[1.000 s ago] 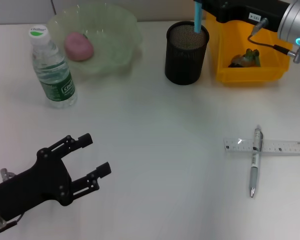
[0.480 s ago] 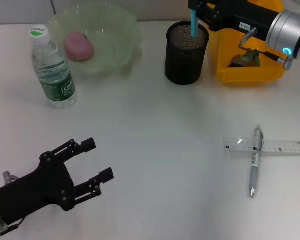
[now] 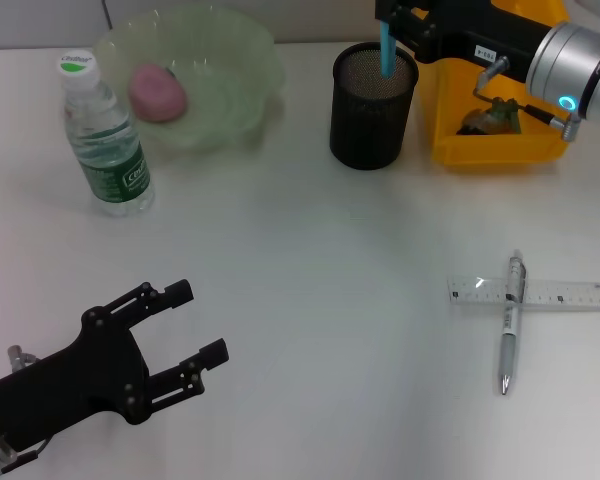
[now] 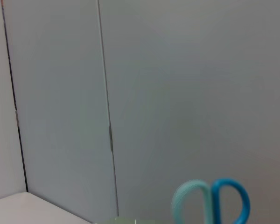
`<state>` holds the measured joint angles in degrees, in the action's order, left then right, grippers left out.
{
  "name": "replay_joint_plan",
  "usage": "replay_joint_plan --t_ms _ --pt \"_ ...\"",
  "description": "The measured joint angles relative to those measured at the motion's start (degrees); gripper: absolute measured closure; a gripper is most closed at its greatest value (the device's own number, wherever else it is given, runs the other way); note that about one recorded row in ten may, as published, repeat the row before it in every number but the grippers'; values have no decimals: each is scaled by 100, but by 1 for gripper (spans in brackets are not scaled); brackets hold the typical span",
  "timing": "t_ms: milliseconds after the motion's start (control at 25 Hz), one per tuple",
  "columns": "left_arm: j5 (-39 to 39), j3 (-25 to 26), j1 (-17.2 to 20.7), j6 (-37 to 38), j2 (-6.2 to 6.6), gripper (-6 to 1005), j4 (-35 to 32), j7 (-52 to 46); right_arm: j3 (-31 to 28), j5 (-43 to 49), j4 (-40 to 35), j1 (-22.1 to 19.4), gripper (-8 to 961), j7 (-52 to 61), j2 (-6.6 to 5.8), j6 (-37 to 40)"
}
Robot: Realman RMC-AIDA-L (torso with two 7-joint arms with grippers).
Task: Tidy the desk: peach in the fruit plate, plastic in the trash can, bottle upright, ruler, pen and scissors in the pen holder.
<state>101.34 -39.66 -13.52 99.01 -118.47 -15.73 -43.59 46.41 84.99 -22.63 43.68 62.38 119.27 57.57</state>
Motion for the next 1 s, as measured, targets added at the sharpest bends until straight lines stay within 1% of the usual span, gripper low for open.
replay_joint_plan --t_ms 280,520,760,1000 --pt "0 7 12 -62 0 214 0 0 5 -36 47 -28 554 18 0 -17" --pt "0 2 17 -67 0 214 0 0 -1 -130 48 -59 337 32 8 83" --pt "0 1 17 -68 4 214 0 0 45 -862 28 -230 330 114 9 421" --pt "0 2 15 -67 8 214 0 0 19 -992 -22 -346 334 254 9 900"
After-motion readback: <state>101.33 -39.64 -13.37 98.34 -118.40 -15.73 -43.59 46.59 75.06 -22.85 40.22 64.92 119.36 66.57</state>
